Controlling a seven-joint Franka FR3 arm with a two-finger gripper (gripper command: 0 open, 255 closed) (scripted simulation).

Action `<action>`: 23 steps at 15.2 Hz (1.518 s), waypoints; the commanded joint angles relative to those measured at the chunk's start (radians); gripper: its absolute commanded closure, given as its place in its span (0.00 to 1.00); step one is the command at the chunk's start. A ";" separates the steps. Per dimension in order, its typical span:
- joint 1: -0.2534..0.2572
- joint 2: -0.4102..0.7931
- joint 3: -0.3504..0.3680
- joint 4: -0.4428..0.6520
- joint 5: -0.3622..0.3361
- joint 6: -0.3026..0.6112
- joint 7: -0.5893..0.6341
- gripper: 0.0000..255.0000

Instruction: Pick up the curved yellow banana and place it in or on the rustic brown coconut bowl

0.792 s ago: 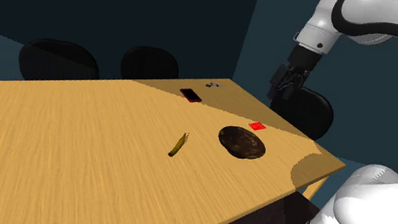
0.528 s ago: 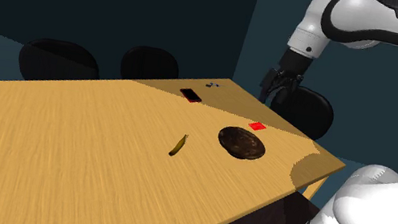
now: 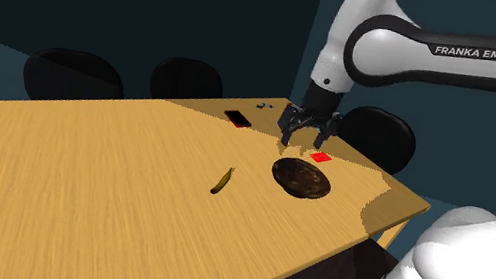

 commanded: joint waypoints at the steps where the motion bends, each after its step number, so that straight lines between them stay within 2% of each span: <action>1: -0.020 0.053 0.068 0.012 0.007 0.038 0.116 0.00; 7: -0.105 0.280 0.267 0.107 -0.038 0.140 0.466 0.00; 10: -0.158 0.425 0.362 0.178 -0.111 0.176 0.660 0.00; 13: -0.198 0.595 0.439 0.265 -0.227 0.195 0.875 0.00; 15: -0.203 0.720 0.467 0.332 -0.322 0.192 1.023 0.00; 17: -0.179 0.844 0.464 0.406 -0.415 0.177 1.161 0.00; 18: -0.163 0.879 0.454 0.429 -0.439 0.171 1.199 0.00; 23: -0.155 0.905 0.439 0.388 -0.465 0.231 1.217 0.00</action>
